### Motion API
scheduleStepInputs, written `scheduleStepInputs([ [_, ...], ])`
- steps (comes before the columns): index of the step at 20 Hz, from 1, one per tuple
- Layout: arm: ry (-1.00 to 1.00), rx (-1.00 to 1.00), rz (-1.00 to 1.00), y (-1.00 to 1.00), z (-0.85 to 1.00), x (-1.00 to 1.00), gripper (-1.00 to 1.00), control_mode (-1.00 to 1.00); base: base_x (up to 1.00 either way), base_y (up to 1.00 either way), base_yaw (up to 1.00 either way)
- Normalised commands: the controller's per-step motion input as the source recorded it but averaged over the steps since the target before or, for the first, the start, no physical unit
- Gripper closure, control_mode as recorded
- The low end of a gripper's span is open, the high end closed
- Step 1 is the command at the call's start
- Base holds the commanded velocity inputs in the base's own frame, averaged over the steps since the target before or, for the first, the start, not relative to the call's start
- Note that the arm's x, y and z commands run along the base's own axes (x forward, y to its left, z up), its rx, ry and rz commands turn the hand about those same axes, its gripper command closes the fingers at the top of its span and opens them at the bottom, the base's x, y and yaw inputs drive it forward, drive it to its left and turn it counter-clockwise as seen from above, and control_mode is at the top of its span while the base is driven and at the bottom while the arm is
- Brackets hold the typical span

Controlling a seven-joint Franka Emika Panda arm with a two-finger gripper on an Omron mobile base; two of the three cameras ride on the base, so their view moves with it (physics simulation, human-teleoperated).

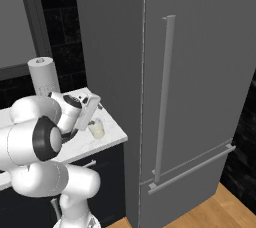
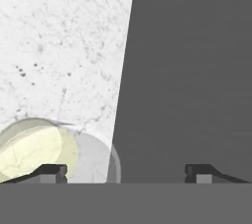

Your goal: Grab a lemon wedge from the fridge and one ice cube from the ice bowl, and put them in the glass of lemonade.

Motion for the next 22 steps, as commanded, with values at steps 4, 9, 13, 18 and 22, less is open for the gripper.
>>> scheduleStepInputs([
  [4,0.00,0.00,0.00,0.00,0.19,0.00,-1.00,-1.00,0.00,0.00,0.00],
  [9,-0.01,0.04,-0.06,0.04,0.32,0.00,-1.00,-1.00,0.00,0.00,0.00],
  [13,0.00,0.12,-0.08,0.00,0.14,0.01,-1.00,-1.00,0.00,0.00,0.00],
  [18,-0.07,0.21,-0.08,0.13,0.08,-0.01,-1.00,-1.00,0.00,0.00,0.00],
  [22,-0.18,0.33,-0.07,0.53,0.00,-0.70,-1.00,-1.00,0.00,0.00,0.00],
])
